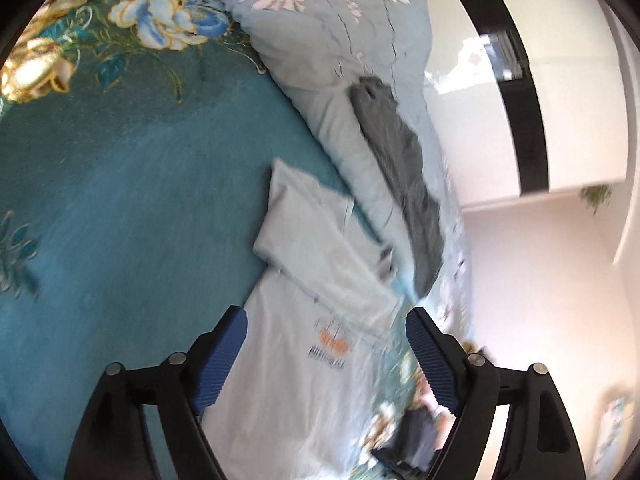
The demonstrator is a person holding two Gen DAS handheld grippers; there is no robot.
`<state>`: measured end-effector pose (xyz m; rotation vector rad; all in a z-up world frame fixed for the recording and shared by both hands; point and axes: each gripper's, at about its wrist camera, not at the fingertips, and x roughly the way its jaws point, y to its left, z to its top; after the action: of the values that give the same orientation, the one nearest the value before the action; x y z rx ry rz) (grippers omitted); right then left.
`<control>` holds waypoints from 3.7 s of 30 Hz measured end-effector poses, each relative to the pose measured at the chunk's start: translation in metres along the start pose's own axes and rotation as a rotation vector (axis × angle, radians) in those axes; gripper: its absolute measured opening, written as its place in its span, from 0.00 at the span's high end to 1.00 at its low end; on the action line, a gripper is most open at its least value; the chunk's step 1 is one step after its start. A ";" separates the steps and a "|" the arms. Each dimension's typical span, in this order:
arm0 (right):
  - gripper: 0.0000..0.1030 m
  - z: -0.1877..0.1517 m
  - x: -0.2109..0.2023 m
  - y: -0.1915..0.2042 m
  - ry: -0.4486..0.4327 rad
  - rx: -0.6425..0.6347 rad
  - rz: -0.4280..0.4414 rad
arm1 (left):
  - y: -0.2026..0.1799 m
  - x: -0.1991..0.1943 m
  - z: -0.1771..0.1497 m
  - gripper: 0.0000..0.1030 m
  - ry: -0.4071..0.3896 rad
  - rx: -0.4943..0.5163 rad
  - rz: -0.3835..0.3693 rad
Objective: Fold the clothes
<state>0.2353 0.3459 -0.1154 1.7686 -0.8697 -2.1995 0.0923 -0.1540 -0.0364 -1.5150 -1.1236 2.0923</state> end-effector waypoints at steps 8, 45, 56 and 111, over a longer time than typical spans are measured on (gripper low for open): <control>0.39 -0.032 -0.009 -0.042 0.028 0.007 -0.018 | 0.014 0.025 -0.078 0.18 0.164 0.064 0.223; 0.85 -0.061 0.014 -0.077 0.150 0.095 0.092 | 0.064 0.091 -0.204 0.87 0.585 0.058 0.622; 0.94 -0.055 -0.030 -0.056 0.068 0.005 0.192 | 0.000 0.067 -0.218 0.96 0.571 0.380 0.680; 0.94 0.251 0.067 0.097 -0.080 0.077 0.150 | 0.033 0.119 0.103 0.96 0.131 -0.110 0.080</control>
<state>-0.0392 0.3155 -0.0885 1.5987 -1.0812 -2.1803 -0.0403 -0.1389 -0.1254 -1.7474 -1.1650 1.9774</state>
